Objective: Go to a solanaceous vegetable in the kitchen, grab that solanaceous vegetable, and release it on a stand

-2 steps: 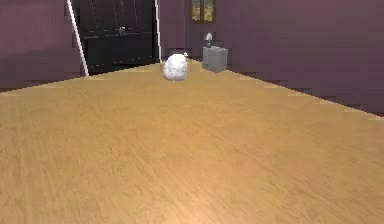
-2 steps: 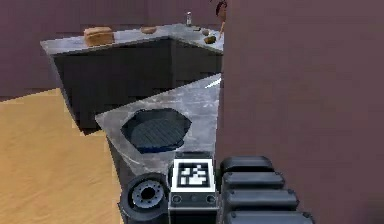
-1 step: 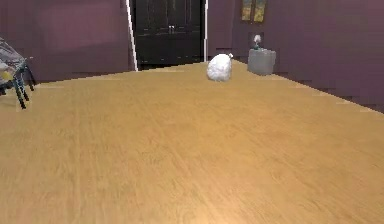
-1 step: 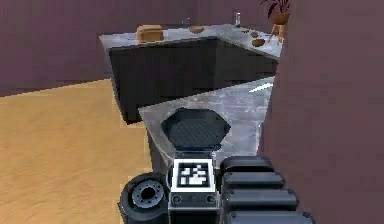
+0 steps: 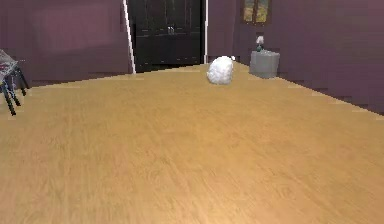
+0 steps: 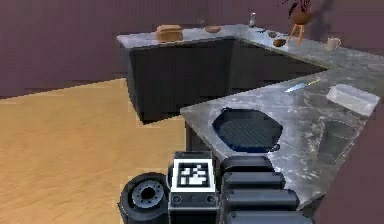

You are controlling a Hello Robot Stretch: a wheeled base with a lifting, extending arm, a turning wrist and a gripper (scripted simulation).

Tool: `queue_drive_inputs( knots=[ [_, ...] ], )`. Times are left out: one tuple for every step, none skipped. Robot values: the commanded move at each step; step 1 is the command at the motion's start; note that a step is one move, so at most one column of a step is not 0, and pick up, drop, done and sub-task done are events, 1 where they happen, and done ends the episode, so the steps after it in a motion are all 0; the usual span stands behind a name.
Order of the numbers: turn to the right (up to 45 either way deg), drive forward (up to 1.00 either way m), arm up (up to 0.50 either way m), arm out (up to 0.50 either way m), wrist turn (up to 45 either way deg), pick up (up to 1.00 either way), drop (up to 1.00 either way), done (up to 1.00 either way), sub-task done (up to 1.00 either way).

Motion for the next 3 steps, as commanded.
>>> queue_drive_inputs(
  knots=[
    [-6.0, 0.0, 0.0, 0.0, 0.0, 0.0, 0.0, 0.0, 0.0],
    [0.0, 1.0, 0.0, 0.0, 0.0, 0.0, 0.0, 0.0, 0.0],
    [0.0, 1.0, 0.0, 0.0, 0.0, 0.0, 0.0, 0.0, 0.0]
  ],
)
